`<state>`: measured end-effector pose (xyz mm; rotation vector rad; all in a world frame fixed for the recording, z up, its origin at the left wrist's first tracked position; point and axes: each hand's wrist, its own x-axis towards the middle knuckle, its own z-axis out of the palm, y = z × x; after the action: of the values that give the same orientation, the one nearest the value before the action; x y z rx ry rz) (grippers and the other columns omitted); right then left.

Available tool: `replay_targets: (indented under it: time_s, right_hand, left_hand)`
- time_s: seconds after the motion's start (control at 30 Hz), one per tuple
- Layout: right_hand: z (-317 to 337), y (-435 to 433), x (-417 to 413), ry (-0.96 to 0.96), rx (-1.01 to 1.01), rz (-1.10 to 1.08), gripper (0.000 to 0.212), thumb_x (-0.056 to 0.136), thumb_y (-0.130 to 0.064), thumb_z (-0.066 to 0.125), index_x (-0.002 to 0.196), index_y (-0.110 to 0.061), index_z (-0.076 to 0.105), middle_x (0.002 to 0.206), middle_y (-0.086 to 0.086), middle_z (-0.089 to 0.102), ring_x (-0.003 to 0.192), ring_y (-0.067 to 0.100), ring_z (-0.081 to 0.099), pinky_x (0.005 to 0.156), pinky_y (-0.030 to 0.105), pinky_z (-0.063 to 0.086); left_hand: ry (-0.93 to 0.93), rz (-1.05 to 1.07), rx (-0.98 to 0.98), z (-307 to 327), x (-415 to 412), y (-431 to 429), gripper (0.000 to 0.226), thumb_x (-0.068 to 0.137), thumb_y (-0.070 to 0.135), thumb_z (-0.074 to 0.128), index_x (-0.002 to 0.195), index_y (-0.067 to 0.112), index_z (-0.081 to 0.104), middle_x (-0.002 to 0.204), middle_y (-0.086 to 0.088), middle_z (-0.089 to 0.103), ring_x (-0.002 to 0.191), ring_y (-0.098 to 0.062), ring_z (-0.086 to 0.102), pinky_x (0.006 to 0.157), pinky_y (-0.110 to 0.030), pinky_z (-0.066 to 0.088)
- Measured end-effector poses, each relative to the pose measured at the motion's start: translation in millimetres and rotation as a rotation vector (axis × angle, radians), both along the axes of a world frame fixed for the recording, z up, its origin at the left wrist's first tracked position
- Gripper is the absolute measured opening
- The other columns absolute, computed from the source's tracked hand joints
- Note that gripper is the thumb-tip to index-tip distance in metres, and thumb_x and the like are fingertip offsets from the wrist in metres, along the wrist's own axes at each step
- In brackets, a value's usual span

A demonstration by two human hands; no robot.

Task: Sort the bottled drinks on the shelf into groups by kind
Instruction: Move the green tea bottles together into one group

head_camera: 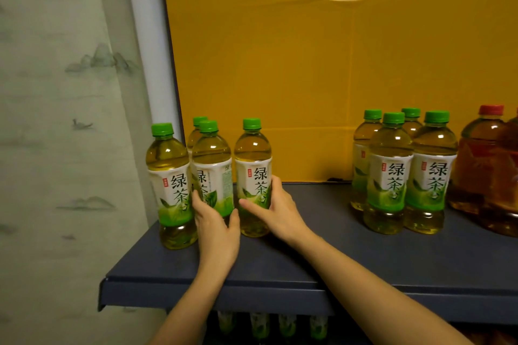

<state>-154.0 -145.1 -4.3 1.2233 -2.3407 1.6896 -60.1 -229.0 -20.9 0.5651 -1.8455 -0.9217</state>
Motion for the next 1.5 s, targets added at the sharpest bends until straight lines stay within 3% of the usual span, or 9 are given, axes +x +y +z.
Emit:
replay_targets:
  time_s: [0.23, 0.47, 0.63, 0.77, 0.93, 1.07, 1.27, 1.5]
  right_hand:
    - [11, 17, -19, 0.092, 0.030, -0.165, 0.060, 0.077, -0.045, 0.068, 0.123, -0.023, 0.037, 0.128, -0.003, 0.054, 0.118, 0.019, 0.051, 0.097, 0.045, 0.044]
    - [15, 37, -53, 0.056, 0.015, -0.350, 0.059, 0.079, -0.043, 0.067, 0.124, -0.020, 0.037, 0.126, 0.001, 0.053, 0.116, 0.023, 0.051, 0.095, 0.050, 0.044]
    - [7, 42, -66, 0.043, 0.016, -0.447, 0.063, 0.080, -0.041, 0.067, 0.129, -0.018, 0.035, 0.128, 0.002, 0.051, 0.116, 0.024, 0.050, 0.090, 0.044, 0.044]
    - [5, 44, -73, -0.032, -0.050, -0.526, 0.064, 0.081, -0.036, 0.068, 0.129, -0.012, 0.033, 0.127, 0.009, 0.053, 0.116, 0.029, 0.051, 0.090, 0.045, 0.046]
    - [7, 48, -81, -0.070, -0.090, -0.607, 0.072, 0.082, -0.029, 0.068, 0.135, -0.002, 0.026, 0.131, 0.019, 0.050, 0.121, 0.036, 0.048, 0.096, 0.046, 0.042]
    - [5, 47, -81, -0.051, -0.111, -0.636, 0.066, 0.082, -0.026, 0.067, 0.133, -0.003, 0.032, 0.130, 0.019, 0.050, 0.121, 0.036, 0.048, 0.096, 0.044, 0.040]
    - [2, 47, -78, -0.023, -0.135, -0.665, 0.068, 0.085, -0.027, 0.063, 0.139, -0.004, 0.028, 0.135, 0.017, 0.046, 0.126, 0.033, 0.044, 0.100, 0.041, 0.037]
    - [2, 49, -76, -0.017, -0.161, -0.675, 0.070, 0.086, -0.026, 0.062, 0.141, -0.006, 0.025, 0.137, 0.017, 0.043, 0.128, 0.032, 0.041, 0.102, 0.040, 0.035]
  left_hand:
    - [-0.045, 0.016, 0.011, 0, 2, -4, 0.072, 0.086, 0.008, 0.060, 0.144, 0.002, 0.018, 0.147, -0.017, 0.025, 0.139, -0.029, 0.023, 0.114, -0.036, 0.021]
    - [-0.024, -0.083, 0.061, -1, 0, -10, 0.076, 0.072, 0.014, 0.077, 0.134, 0.007, 0.035, 0.132, -0.012, 0.040, 0.124, -0.027, 0.041, 0.106, -0.044, 0.038]
    - [-0.012, -0.198, 0.071, 2, -6, -6, 0.074, 0.072, 0.011, 0.077, 0.128, 0.009, 0.028, 0.119, 0.001, 0.043, 0.113, -0.016, 0.047, 0.094, -0.027, 0.040]
    - [-0.056, -0.257, 0.027, 2, -16, -3, 0.074, 0.076, 0.012, 0.073, 0.128, 0.007, 0.021, 0.129, -0.006, 0.047, 0.114, -0.015, 0.048, 0.090, -0.022, 0.036]
    - [-0.134, -0.288, -0.064, 1, -37, 2, 0.083, 0.080, 0.020, 0.069, 0.139, 0.003, 0.013, 0.142, -0.013, 0.035, 0.133, -0.025, 0.034, 0.105, -0.028, 0.031]
    - [-0.186, -0.288, -0.076, 4, -57, 7, 0.075, 0.081, 0.025, 0.069, 0.133, 0.000, 0.022, 0.137, -0.015, 0.035, 0.132, -0.026, 0.032, 0.105, -0.031, 0.029]
    - [-0.143, -0.276, 0.065, 15, -89, 16, 0.065, 0.069, 0.025, 0.079, 0.118, 0.003, 0.043, 0.123, -0.012, 0.050, 0.118, -0.024, 0.047, 0.090, -0.028, 0.038]
    - [-0.101, -0.254, 0.055, 13, -117, 26, 0.063, 0.067, 0.027, 0.081, 0.113, 0.002, 0.046, 0.118, -0.013, 0.053, 0.113, -0.025, 0.049, 0.090, -0.033, 0.042]
